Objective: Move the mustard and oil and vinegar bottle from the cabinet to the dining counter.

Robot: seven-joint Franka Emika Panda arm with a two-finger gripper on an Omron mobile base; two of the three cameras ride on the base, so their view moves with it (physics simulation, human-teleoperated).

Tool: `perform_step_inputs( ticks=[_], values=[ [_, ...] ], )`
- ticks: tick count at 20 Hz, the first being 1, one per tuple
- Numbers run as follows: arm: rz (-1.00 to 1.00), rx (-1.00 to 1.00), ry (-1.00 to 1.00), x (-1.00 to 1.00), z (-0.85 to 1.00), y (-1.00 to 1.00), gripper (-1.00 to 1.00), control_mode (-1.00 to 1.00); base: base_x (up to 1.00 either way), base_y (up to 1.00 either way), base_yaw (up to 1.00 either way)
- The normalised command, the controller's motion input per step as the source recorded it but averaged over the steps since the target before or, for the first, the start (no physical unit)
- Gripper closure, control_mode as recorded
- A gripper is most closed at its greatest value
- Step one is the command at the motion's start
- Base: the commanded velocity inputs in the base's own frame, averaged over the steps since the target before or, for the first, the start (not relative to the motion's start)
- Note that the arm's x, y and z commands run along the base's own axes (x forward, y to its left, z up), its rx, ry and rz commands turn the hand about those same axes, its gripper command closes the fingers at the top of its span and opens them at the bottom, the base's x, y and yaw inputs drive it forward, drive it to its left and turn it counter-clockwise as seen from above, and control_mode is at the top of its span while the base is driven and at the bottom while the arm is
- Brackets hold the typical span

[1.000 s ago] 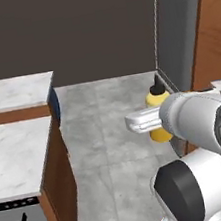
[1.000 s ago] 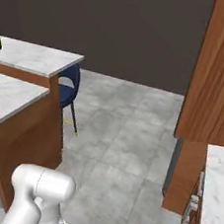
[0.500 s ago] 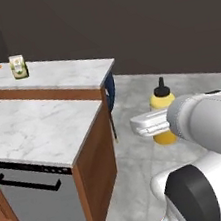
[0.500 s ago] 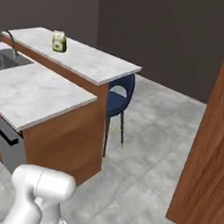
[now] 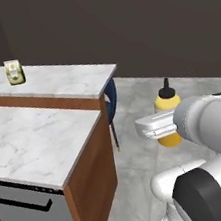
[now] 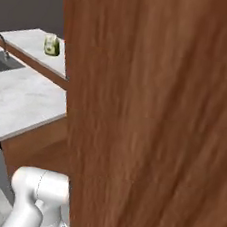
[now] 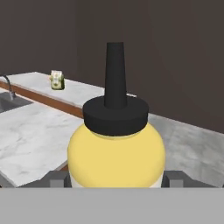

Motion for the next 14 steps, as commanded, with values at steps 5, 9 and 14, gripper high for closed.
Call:
perform_step_inputs(
  ticks=[5,9,14],
  values=[
    [0.0,0.0,0.0,0.0,0.0,0.0,1.0,1.0,0.56,-0.51,0.02],
    [0.0,0.0,0.0,0.0,0.0,0.0,1.0,1.0,0.6,-0.49,0.02],
    [0.0,0.0,0.0,0.0,0.0,0.0,1.0,1.0,0.66,-0.48,0.01]
  ],
)
